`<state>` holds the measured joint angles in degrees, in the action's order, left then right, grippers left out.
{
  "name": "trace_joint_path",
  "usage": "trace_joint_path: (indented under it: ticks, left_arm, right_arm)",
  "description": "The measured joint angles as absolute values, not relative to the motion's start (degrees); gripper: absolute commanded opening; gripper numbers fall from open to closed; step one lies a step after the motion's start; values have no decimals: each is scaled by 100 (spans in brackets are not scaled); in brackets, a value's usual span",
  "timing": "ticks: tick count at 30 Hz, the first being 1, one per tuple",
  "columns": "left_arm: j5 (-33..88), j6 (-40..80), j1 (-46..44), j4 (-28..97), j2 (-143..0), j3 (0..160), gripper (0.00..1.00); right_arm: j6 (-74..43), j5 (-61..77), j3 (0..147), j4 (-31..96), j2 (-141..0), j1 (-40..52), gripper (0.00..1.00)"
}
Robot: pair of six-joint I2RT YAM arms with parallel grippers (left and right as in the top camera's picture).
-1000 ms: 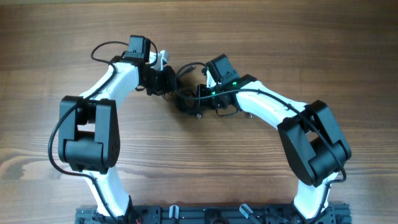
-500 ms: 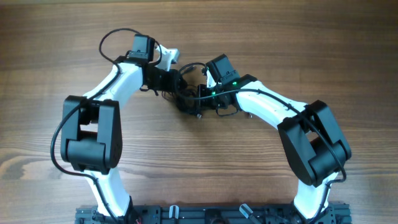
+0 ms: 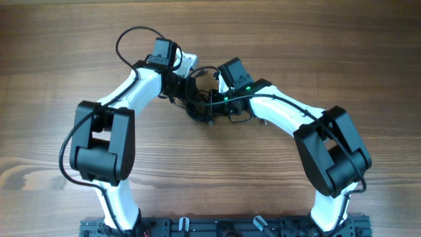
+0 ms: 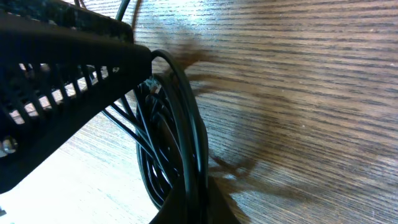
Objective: Untangle cables
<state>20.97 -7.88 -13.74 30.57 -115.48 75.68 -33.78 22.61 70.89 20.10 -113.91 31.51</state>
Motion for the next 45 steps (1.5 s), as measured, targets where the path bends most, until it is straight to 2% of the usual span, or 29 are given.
trace_joint_path:
  ticks: [7, 10, 19, 45]
  left_arm:
    - [2084, -790, -1374, 3076, -11627, 7568, 32]
    - [2084, -812, -1374, 3124, -11627, 7568, 35]
    - [2086, -1581, -1374, 3385, -11627, 7568, 35]
    - [2349, -1645, -1378, 3548, -11537, 7568, 38]
  right_arm:
    - [-3378, 2261, 7089, 2010, -11391, 3151, 5]
    - [-3378, 2261, 7089, 2010, -11391, 3151, 5]
    - [-3378, 2261, 7089, 2010, -11391, 3151, 6]
    - [-3378, 2252, 7089, 2005, -11391, 3151, 6]
